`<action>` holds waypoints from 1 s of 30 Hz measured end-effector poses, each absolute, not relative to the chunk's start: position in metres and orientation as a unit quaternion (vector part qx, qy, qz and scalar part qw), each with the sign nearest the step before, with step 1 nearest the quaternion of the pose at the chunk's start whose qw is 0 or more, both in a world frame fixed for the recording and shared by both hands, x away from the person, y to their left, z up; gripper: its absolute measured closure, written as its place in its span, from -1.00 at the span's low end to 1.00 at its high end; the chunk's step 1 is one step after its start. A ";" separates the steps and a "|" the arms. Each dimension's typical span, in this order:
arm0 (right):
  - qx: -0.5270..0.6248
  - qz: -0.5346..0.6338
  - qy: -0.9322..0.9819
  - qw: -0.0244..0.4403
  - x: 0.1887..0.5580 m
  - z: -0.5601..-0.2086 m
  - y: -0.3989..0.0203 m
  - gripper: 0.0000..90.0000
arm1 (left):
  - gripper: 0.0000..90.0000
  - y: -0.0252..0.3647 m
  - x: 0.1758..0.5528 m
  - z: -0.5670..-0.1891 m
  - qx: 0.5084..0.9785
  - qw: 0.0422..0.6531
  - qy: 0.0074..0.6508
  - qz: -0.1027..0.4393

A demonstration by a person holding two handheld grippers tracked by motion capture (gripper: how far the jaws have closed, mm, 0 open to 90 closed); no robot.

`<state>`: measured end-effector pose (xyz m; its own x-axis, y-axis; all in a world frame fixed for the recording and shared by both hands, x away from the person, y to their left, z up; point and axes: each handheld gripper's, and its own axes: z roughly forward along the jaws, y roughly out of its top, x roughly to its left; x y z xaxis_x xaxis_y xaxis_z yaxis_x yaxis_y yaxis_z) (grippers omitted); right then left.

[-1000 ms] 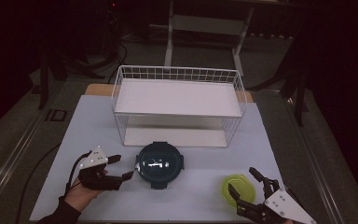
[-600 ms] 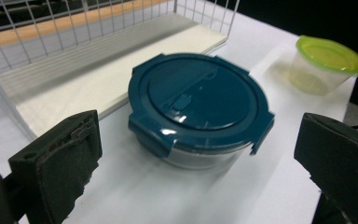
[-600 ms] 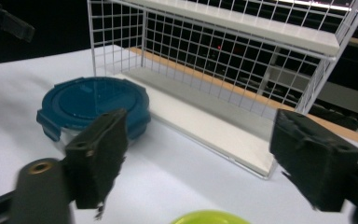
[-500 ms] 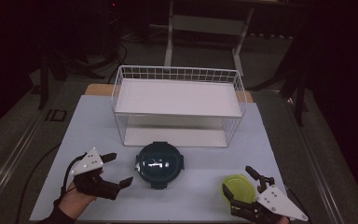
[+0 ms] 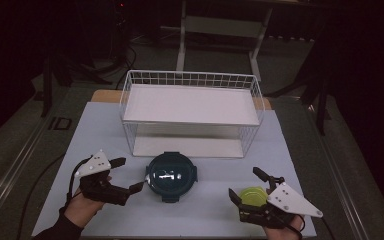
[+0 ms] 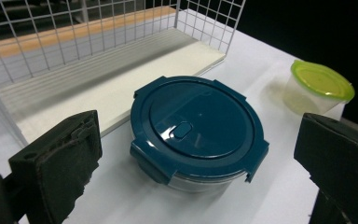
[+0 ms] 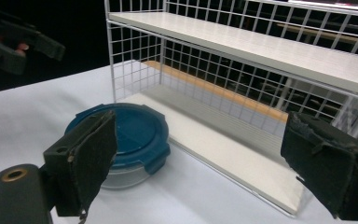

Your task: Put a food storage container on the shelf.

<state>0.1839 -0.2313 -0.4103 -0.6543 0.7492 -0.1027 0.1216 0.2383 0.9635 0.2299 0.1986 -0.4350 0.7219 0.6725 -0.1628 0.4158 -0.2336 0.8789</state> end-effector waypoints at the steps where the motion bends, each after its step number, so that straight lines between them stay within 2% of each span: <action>1: 0.298 0.541 0.731 0.290 0.184 -0.410 -0.231 -0.77 | -0.99 0.199 0.230 -0.435 0.775 0.510 0.351 0.126; 5: 0.295 0.538 0.736 0.285 0.193 -0.409 -0.222 -0.78 | -0.99 0.196 0.235 -0.433 0.777 0.507 0.354 0.119; 8: 0.305 0.538 0.747 0.243 0.203 -0.409 -0.218 -0.73 | -0.99 0.194 0.238 -0.434 0.778 0.505 0.355 0.118; 12: 0.306 0.527 0.760 0.226 0.215 -0.412 -0.210 -0.63 | -0.99 0.192 0.243 -0.438 0.779 0.500 0.361 0.112; 19: 0.302 0.517 0.772 0.213 0.232 -0.419 -0.196 -0.55 | -0.99 0.191 0.253 -0.444 0.775 0.497 0.377 0.101; 24: 0.316 0.503 0.781 0.192 0.241 -0.421 -0.186 -0.59 | -0.99 0.190 0.263 -0.450 0.772 0.492 0.394 0.082; 26: 0.330 0.499 0.780 0.181 0.246 -0.423 -0.182 -0.75 | -0.99 0.189 0.267 -0.454 0.768 0.493 0.403 0.074; 30: 0.351 0.495 0.781 0.147 0.256 -0.430 -0.175 -0.76 | -0.99 0.187 0.273 -0.461 0.766 0.481 0.422 0.063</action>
